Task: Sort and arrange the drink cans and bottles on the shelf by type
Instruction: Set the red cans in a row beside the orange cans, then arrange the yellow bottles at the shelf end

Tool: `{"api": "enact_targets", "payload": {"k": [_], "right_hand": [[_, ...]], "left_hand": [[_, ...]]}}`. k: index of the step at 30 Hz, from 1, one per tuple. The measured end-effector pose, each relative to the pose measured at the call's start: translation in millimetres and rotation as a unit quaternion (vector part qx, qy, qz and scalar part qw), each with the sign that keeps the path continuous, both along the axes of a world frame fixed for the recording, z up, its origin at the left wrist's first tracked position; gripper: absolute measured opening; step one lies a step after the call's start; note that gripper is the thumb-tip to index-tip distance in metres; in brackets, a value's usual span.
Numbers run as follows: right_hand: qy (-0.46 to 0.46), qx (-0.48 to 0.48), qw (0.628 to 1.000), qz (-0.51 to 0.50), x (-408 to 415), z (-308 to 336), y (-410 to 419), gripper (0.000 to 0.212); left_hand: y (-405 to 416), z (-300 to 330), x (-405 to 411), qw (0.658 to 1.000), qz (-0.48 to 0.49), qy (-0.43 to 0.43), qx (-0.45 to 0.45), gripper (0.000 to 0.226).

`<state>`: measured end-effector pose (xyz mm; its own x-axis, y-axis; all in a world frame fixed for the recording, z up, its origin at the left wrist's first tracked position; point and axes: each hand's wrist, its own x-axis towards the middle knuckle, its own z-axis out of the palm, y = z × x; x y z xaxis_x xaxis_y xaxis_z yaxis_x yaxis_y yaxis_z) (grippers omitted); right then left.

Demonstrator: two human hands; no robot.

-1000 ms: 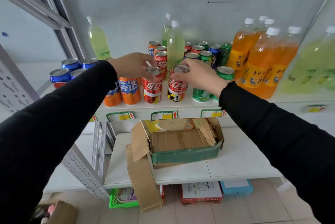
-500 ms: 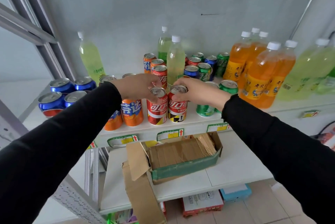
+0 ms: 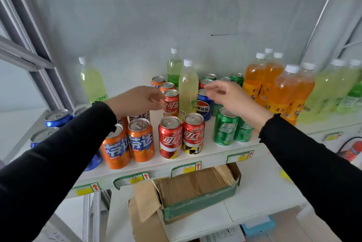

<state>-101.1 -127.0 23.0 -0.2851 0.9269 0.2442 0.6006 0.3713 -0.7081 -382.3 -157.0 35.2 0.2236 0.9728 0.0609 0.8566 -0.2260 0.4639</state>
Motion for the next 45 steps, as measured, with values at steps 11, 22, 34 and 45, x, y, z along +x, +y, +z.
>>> {"api": "enact_targets", "payload": {"k": [11, 22, 34, 45], "right_hand": [[0.030, -0.071, 0.995, 0.061, -23, 5, 71, 0.082], [-0.038, -0.137, 0.975, 0.169, -31, -10, 112, 0.098], [-0.001, -0.128, 0.972, 0.195, -40, -7, 105, 0.077], [0.040, -0.110, 0.979, 0.166, -47, -5, 82, 0.071]], "left_hand": [[65, 0, 0, 0.998, 0.048, 0.008, 0.039, 0.036], [41, -8, -19, 0.962, 0.152, -0.006, 0.227, 0.046], [54, -20, -173, 0.886, 0.380, -0.258, 0.063, 0.109], [54, -20, -137, 0.874, 0.398, -0.229, 0.161, 0.076]]}}
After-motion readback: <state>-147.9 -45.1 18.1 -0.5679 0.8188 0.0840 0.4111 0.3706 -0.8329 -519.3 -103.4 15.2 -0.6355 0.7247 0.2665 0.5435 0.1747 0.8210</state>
